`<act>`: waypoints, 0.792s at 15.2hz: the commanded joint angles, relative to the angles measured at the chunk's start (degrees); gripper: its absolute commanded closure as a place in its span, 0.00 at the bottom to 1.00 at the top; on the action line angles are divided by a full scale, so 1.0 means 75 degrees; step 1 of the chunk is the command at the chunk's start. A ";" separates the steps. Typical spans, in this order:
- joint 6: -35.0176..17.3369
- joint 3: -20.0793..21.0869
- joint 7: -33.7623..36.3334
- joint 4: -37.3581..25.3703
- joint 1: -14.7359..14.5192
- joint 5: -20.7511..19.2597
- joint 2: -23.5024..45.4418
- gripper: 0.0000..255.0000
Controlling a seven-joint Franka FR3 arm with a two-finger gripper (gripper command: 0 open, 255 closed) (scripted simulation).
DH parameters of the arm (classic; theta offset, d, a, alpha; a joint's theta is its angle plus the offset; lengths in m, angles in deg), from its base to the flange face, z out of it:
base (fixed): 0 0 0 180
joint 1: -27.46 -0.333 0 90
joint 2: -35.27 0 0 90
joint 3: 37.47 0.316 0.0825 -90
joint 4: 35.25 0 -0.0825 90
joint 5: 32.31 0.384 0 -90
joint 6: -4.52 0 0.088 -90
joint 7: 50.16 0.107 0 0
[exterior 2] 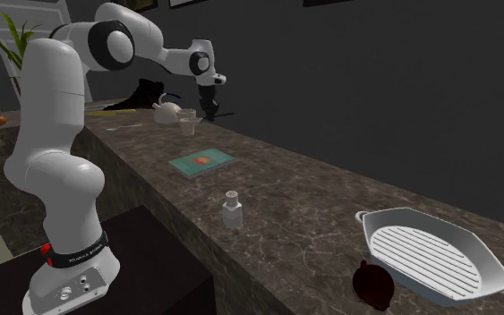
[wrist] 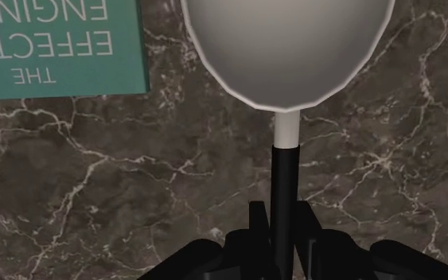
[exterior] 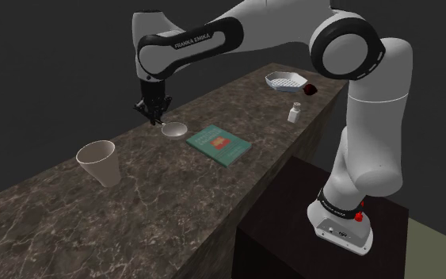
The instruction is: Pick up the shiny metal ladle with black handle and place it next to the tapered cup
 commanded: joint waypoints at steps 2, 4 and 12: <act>-0.0298 0.0002 -0.0020 0.0243 0.0001 0.0010 0.0051 1.00; -0.0486 0.0004 -0.0030 0.0385 0.0001 0.0016 0.0097 1.00; -0.1214 0.0013 -0.0073 0.0872 0.0002 0.0045 0.0340 1.00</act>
